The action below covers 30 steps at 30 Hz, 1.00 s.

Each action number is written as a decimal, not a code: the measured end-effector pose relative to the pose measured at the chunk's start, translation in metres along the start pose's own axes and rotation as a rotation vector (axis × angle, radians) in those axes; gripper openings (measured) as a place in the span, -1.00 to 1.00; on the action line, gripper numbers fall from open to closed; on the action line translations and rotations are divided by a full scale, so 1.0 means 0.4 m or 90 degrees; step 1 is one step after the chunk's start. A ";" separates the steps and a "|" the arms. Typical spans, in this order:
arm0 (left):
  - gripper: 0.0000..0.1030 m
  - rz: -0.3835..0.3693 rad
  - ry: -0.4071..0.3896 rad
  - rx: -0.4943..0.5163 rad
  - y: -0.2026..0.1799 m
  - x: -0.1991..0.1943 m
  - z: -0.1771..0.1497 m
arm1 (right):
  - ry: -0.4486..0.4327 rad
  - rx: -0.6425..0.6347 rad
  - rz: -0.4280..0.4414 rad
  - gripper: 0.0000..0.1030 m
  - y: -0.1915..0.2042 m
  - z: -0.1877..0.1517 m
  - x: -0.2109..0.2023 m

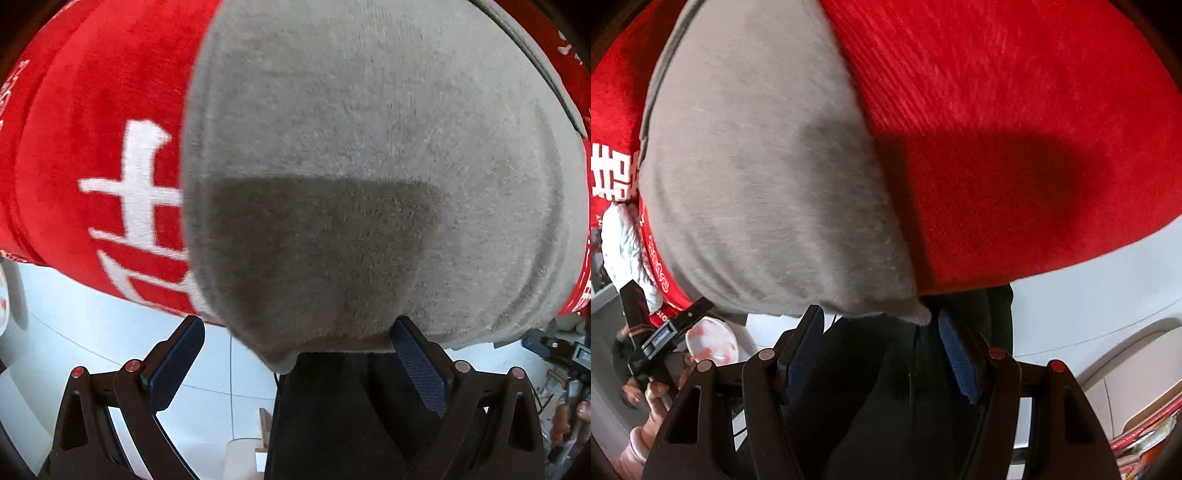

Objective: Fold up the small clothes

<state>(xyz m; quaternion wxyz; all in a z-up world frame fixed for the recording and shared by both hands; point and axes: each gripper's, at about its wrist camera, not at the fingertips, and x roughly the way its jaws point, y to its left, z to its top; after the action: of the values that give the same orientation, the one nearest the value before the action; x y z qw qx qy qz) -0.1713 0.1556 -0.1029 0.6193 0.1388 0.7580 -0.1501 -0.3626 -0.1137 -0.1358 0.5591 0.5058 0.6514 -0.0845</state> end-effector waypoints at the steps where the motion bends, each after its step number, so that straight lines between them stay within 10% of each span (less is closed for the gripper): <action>1: 0.97 -0.008 0.000 -0.001 -0.001 0.004 0.001 | -0.002 -0.002 0.001 0.33 0.000 0.002 0.009; 4: 0.96 -0.016 -0.003 0.003 0.004 0.006 -0.004 | 0.000 -0.005 0.013 0.30 0.006 0.005 0.032; 8: 0.46 -0.040 -0.011 0.018 0.000 -0.012 -0.021 | 0.010 0.005 0.060 -0.77 -0.007 -0.007 0.014; 12: -0.74 -0.101 0.003 0.065 -0.008 -0.045 -0.030 | 0.009 -0.009 0.123 -0.84 0.017 -0.027 -0.032; 22: -0.74 -0.174 -0.116 0.104 -0.019 -0.268 0.093 | -0.129 -0.048 0.285 -0.91 0.183 0.109 -0.246; 30: -0.74 -0.099 -0.217 0.065 -0.009 -0.323 0.277 | -0.170 -0.025 0.194 -0.91 0.225 0.285 -0.232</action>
<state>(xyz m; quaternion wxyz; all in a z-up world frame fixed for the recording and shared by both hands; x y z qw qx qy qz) -0.0480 0.1048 0.0033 0.7176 0.0835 0.6418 -0.2572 -0.2343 -0.2004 -0.0602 0.6567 0.5721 0.4886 -0.0525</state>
